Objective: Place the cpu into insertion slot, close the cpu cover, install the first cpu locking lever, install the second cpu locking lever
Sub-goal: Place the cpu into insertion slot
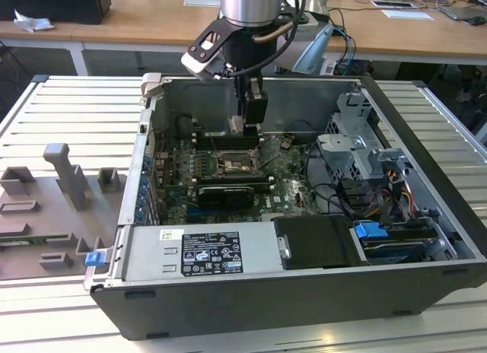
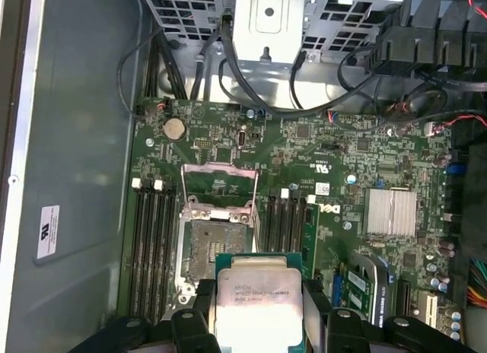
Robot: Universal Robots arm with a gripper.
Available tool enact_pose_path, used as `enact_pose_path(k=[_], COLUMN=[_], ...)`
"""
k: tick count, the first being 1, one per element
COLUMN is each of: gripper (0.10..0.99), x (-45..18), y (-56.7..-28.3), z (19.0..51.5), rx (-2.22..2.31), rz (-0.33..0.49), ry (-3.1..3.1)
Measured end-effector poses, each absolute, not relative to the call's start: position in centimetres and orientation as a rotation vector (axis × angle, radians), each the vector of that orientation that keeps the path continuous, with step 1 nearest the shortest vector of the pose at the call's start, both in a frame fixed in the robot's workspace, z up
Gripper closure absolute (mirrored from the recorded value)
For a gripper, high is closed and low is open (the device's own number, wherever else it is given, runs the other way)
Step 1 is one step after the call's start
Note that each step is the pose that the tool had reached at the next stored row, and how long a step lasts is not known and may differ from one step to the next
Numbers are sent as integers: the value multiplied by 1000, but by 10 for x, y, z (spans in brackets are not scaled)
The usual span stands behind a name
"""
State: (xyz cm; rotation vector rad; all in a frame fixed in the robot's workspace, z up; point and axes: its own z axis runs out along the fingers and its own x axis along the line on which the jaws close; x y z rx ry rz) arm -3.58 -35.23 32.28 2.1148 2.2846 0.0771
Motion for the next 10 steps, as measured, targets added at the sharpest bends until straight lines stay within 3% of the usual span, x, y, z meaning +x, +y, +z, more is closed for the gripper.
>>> enact_pose_path(k=[10], gripper=[545], x=[-36], y=[-352], z=[310], rx=[2175], rz=[77], ry=[2224])
